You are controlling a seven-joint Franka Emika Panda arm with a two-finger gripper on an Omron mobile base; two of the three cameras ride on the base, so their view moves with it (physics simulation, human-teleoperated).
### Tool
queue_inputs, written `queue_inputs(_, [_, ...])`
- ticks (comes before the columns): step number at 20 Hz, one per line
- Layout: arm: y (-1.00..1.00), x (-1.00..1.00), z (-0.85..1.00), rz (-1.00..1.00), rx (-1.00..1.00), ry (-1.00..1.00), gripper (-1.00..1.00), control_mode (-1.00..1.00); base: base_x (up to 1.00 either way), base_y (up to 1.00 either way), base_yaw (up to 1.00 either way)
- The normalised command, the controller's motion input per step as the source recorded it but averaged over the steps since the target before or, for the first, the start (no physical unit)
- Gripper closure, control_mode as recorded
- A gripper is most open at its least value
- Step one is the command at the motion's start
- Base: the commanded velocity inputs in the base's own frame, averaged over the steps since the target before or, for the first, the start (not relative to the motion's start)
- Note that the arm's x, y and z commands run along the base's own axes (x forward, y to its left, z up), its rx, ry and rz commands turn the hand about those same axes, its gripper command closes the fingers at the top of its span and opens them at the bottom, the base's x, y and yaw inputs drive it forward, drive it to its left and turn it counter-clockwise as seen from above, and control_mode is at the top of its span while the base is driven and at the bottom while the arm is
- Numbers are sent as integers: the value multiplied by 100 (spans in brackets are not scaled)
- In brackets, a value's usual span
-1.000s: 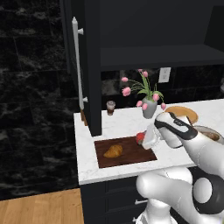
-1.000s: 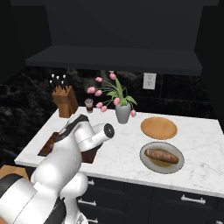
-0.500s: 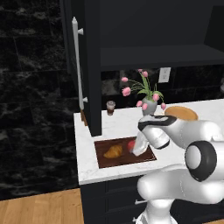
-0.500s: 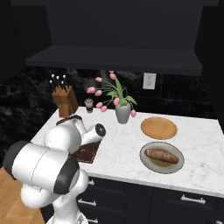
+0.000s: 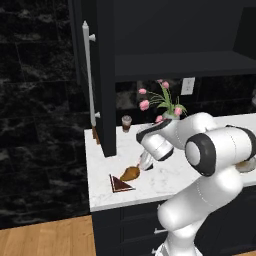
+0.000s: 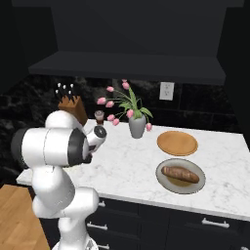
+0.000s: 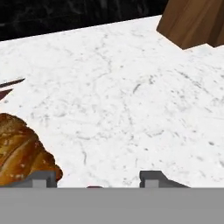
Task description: From the different types of pastries on the counter, select a croissant and place it on the cutting board. Then retrieve a jar of jam from the cabinet and place it alongside the croissant on the cutting board.
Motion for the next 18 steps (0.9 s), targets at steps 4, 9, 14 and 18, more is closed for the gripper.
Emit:
queue_inputs(4, [0, -30, -97, 4, -1, -17, -100, -100, 0, 0, 0])
queue_inputs(9, [0, -97, -39, 3, 0, -14, -100, -100, 0, 0, 0])
queue_inputs(14, [-3, -100, -4, 0, 0, -20, -100, -100, 0, 0, 0])
queue_inputs(18, [-24, -100, 0, 0, 0, -27, -100, -100, 0, 0, 0])
